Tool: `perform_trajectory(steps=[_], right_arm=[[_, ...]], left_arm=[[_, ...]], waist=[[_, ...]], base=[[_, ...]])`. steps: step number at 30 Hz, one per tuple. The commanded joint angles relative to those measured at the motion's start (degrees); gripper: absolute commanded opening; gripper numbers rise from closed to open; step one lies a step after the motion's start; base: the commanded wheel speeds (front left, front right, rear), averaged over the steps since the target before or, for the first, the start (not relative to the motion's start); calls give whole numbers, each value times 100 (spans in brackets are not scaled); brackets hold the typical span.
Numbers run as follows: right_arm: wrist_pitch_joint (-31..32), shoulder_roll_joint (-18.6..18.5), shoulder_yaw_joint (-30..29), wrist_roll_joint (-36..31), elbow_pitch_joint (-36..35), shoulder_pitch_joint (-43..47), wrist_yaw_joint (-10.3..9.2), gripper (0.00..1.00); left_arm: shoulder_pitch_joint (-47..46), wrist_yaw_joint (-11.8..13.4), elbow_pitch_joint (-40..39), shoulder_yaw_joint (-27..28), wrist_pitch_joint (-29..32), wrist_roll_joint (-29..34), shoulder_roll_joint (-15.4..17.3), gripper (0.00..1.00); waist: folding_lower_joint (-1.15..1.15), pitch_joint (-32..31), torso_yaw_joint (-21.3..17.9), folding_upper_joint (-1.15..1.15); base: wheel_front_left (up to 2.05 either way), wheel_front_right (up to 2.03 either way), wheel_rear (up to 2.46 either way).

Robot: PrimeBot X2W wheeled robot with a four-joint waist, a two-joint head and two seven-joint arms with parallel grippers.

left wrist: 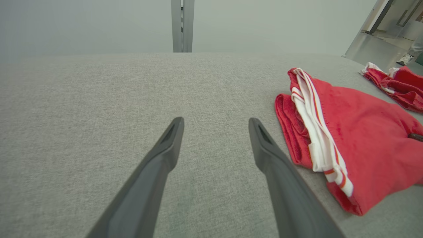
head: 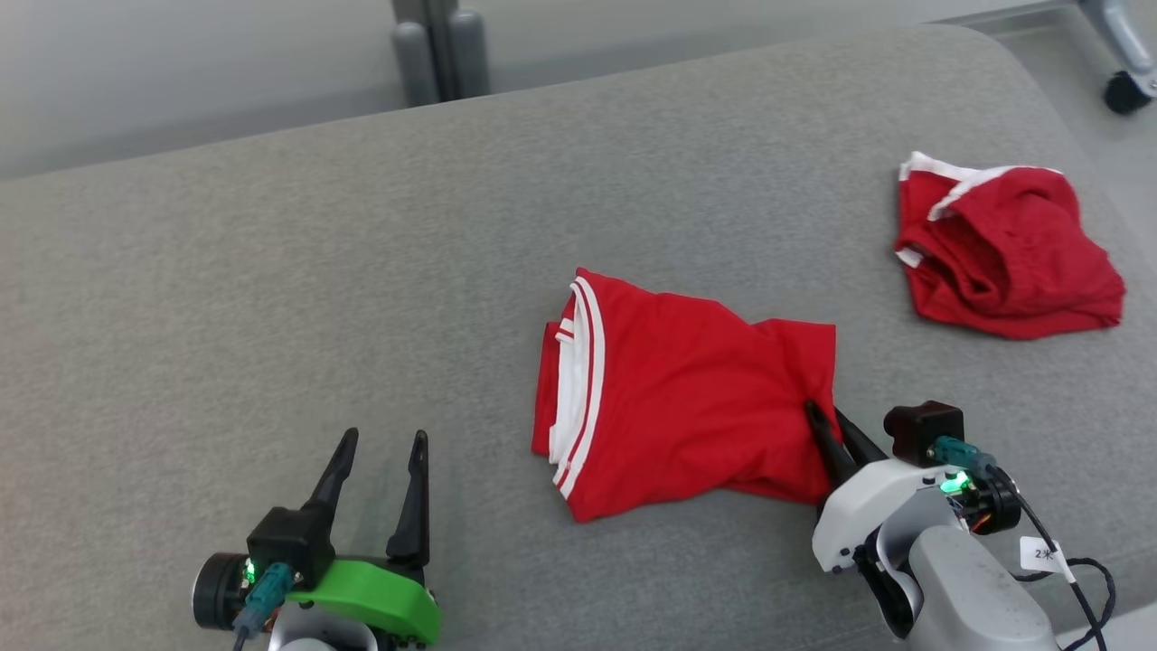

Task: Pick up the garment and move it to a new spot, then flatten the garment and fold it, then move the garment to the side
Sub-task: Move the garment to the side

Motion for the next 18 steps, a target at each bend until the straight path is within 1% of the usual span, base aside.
perform_trajectory(steps=[1,6,10,14,18], right_arm=[[4,-36,-31,-1,-57,126,-21,0],[2,-29,-9,114,-240,295,-19,0],[2,-28,-21,122,-392,382,-19,0],[2,-28,-17,154,-537,366,-19,0],[2,-21,48,158,-719,192,-18,0]], left_arm=[[-10,13,-13,-50,0,60,19,100],[-35,13,3,-265,0,80,38,100],[-65,13,23,-427,0,52,101,100],[-98,13,21,-478,0,44,148,100],[-142,13,-9,-558,0,25,236,100]], waist=[[0,-79,-1172,0],[0,-17,-1767,0],[0,57,-2038,0],[0,155,-2144,0],[0,286,-2104,0]], base=[[0,0,0],[0,0,0],[0,0,0],[0,0,0],[0,0,0]])
